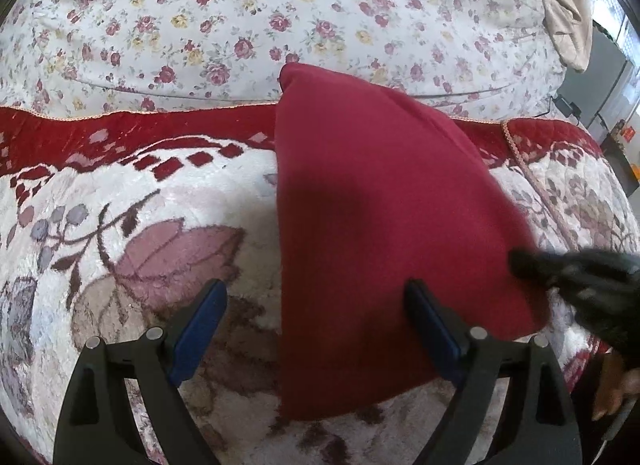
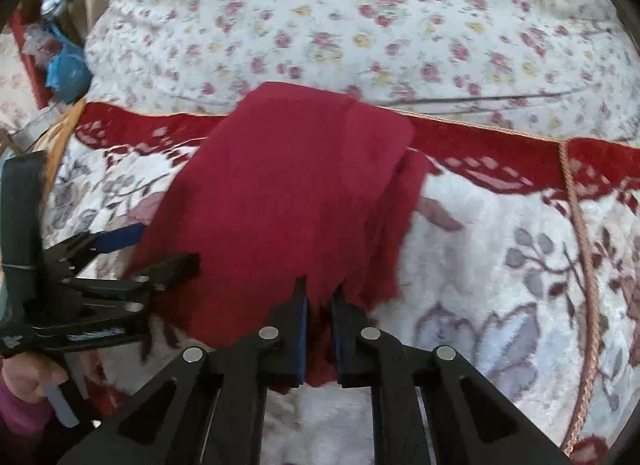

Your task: Fold small clothes

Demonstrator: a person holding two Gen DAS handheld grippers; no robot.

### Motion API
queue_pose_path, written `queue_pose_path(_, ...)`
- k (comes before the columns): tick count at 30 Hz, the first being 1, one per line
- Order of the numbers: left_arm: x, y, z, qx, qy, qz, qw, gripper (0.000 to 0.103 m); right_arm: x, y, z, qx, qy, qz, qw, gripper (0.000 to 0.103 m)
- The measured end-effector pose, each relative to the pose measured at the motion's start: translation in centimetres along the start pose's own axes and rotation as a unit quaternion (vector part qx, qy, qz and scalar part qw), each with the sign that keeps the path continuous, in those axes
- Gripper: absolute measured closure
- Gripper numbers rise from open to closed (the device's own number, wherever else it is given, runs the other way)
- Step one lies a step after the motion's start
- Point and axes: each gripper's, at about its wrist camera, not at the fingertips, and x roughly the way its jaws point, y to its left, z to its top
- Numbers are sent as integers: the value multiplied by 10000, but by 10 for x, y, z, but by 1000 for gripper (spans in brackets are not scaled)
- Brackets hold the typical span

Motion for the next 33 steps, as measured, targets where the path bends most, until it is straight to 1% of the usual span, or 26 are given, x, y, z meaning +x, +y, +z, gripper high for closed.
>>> queue_pose_path(1, 1, 0, 1, -15, 27, 5, 10000, 13, 10, -2, -4, -1, 79, -14, 10000, 94)
queue_pose_path(2, 2, 1, 1, -40, 57, -6, 10000, 13, 10, -3, -6, 9, 26, -5, 10000, 94)
queue_pose_path(4, 2, 3, 1, -104, 72, -43, 9999, 13, -3, -5, -2, 126, -45, 144, 9998, 93)
queue_pose_path(5, 1, 4, 1, -125, 62, -61, 9999, 13, -9, -7, 0, 224, -86, 228, 9995, 87)
queue_pose_path(6, 0, 6, 2, -146, 41, -72, 9999, 13, -16, -9, 3, 351, -152, 301, 9988, 76)
queue_pose_path(7, -1, 8, 4, -190, 10, -77, 9998, 13, -24, -10, 8, 449, -251, 305, 9982, 69)
queue_pose_path(8, -2, 10, 6, -258, -19, -96, 9996, 13, -30, -10, 12, 504, -403, 282, 9975, 58)
queue_pose_path(9, -2, 11, 8, -298, -30, -109, 9995, 13, -36, -9, 18, 526, -585, 227, 9966, 56)
queue_pose_path(10, -2, 12, 9, -350, -38, -123, 9993, 13, -38, -7, 25, 537, -756, 139, 9956, 56)
queue_pose_path(12, 0, 14, 11, -408, -42, -116, 9991, 13, -31, 1, 35, 481, -783, 111, 9957, 56)
queue_pose_path(15, 4, 15, 10, -410, 11, -93, 9991, 13, 0, 11, 49, 315, -608, 115, 9976, 56)
queue_pose_path(16, 5, 14, 10, -385, 21, -85, 9992, 13, 13, 14, 52, 205, -556, 8, 9982, 56)
queue_pose_path(17, 6, 13, 10, -364, 25, -84, 9993, 13, 30, 13, 54, 103, -494, -335, 9982, 56)
queue_pose_path(18, 6, 13, 11, -335, 32, -88, 9994, 13, 39, 8, 53, 153, -445, -445, 9979, 56)
queue_pose_path(19, 7, 12, 11, -310, 39, -103, 9995, 13, 49, -2, 51, 416, -417, -298, 9978, 56)
queue_pose_path(20, 8, 12, 12, -302, 43, -110, 9995, 13, 49, -9, 50, 634, -505, -143, 9966, 57)
queue_pose_path(23, 11, 12, 12, -302, 70, -116, 9995, 11, 45, -6, 49, 531, -522, -160, 9971, 57)
queue_pose_path(25, 12, 13, 12, -313, 75, -106, 9994, 11, 41, -5, 47, 505, -487, -170, 9974, 54)
queue_pose_path(26, 12, 13, 12, -322, 69, -95, 9994, 11, 37, -6, 44, 575, -492, -162, 9970, 50)
queue_pose_path(28, 11, 14, 12, -318, 44, -86, 9994, 10, 23, -8, 36, 726, -651, 37, 9952, 48)
queue_pose_path(30, 12, 14, 12, -319, 43, -84, 9994, 10, 15, -8, 31, 685, -766, 109, 9946, 45)
queue_pose_path(31, 13, 14, 12, -334, 47, -87, 9994, 10, 13, -6, 27, 618, -797, 90, 9949, 44)
queue_pose_path(33, 13, 14, 12, -340, 48, -91, 9994, 9, 19, -4, 19, 503, -695, -76, 9963, 41)
